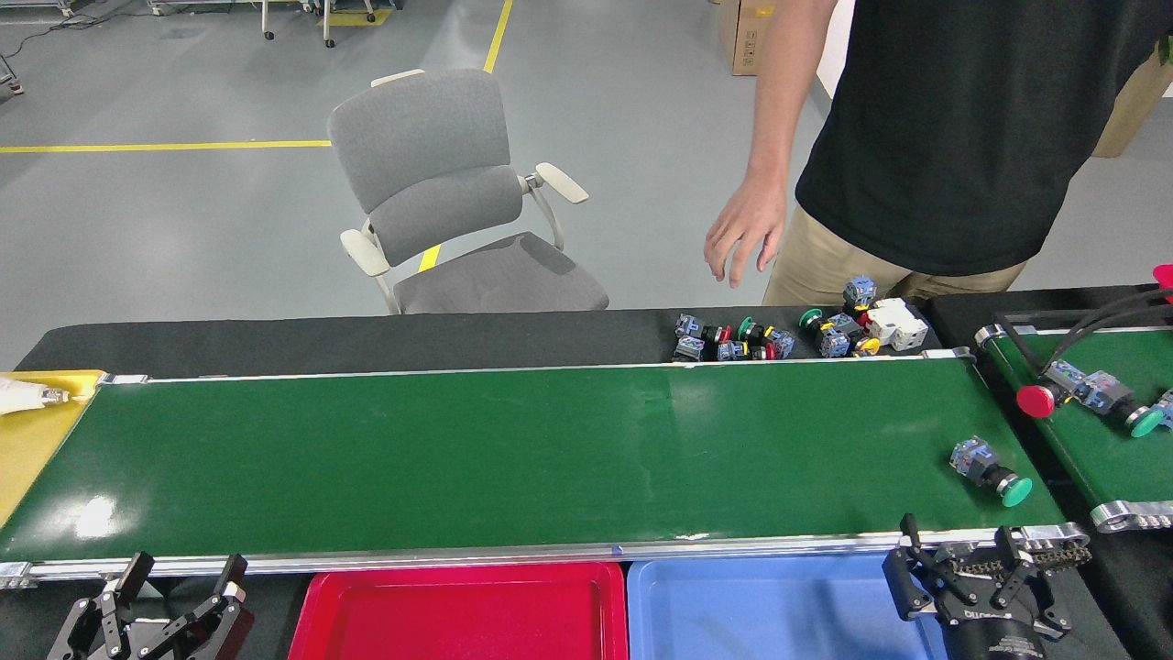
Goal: Pick switch part from conveyor to tray
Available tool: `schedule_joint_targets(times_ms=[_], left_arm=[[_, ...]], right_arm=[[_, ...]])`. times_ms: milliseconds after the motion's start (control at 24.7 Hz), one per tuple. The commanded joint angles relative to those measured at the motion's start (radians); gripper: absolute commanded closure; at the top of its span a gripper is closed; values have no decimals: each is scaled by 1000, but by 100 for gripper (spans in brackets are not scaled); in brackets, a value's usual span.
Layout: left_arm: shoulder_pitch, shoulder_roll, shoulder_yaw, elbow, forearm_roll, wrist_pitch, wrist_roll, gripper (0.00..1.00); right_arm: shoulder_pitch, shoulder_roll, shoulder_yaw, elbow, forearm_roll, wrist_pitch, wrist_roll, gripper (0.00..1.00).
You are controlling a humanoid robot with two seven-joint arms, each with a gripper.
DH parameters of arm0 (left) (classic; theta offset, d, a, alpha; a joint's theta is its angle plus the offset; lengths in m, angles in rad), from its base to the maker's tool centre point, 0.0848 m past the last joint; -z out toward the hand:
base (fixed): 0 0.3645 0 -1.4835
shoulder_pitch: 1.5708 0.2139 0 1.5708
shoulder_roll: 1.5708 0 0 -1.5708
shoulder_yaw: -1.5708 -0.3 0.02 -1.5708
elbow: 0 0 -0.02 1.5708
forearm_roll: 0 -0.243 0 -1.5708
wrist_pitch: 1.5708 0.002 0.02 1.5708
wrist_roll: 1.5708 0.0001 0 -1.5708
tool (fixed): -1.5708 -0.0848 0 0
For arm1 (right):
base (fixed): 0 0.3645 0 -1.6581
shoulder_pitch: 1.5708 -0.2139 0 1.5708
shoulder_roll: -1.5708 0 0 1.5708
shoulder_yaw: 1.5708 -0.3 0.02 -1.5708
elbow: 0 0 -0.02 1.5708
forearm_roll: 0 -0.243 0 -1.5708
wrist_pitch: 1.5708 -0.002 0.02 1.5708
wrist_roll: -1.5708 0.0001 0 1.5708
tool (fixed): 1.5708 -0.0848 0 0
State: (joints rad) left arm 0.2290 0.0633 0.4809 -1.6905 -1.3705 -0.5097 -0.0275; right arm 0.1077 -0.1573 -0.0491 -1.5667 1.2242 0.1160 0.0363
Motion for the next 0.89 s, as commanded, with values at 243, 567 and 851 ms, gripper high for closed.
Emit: schedule_joint_targets(times_ms=[243,567,851], left_arm=[[-17,12,-2,-9,-1,-4,3,0],[-46,12,-4,0,-1,-16,0,0],[-59,13,-4,8,-1,-16,-2,0]], right_arm=[[-112,-19,-11,89,-3,1,76,1],[-203,-27,2,177,-2,-10,135,50],[-198,-24,3,172,-3,-102,129,84]])
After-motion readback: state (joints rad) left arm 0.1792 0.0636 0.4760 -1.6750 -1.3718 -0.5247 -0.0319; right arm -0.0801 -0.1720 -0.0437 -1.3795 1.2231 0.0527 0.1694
